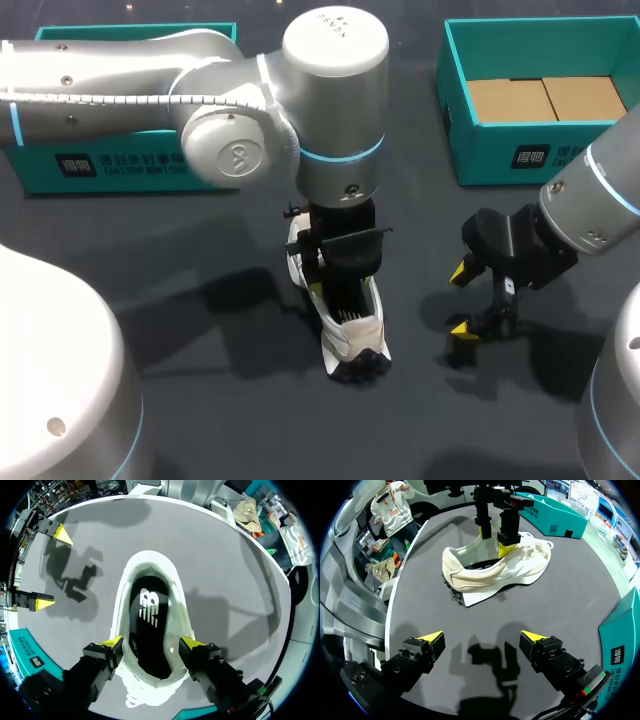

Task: Take the shoe out of the shoebox, open the shoe tongue, remove and reinsert the insole, then place the shoe into the shoebox

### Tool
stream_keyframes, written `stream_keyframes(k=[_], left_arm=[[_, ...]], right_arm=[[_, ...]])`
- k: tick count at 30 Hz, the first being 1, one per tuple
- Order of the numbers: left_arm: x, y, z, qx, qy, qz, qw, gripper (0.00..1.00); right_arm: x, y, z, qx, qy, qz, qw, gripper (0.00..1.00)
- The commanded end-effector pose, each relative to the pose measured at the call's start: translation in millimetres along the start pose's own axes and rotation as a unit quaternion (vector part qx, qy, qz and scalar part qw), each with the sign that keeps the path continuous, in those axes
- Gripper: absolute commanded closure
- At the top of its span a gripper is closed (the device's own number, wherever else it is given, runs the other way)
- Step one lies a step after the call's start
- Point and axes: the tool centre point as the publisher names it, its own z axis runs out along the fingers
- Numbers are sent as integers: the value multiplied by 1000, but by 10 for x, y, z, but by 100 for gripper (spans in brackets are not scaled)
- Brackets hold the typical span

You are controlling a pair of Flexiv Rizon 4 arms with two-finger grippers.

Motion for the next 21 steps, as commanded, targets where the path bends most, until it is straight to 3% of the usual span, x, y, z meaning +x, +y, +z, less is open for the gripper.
stream_keyframes(k=[1, 21], left_arm=[[33, 36, -22, 0, -4, -2, 1000, 24], [33, 231, -59, 2, -4, -16, 1000, 25]], right_arm=[[14, -4, 4, 0, -1, 0, 1000, 0], [14, -4, 4, 0, -1, 0, 1000, 0]])
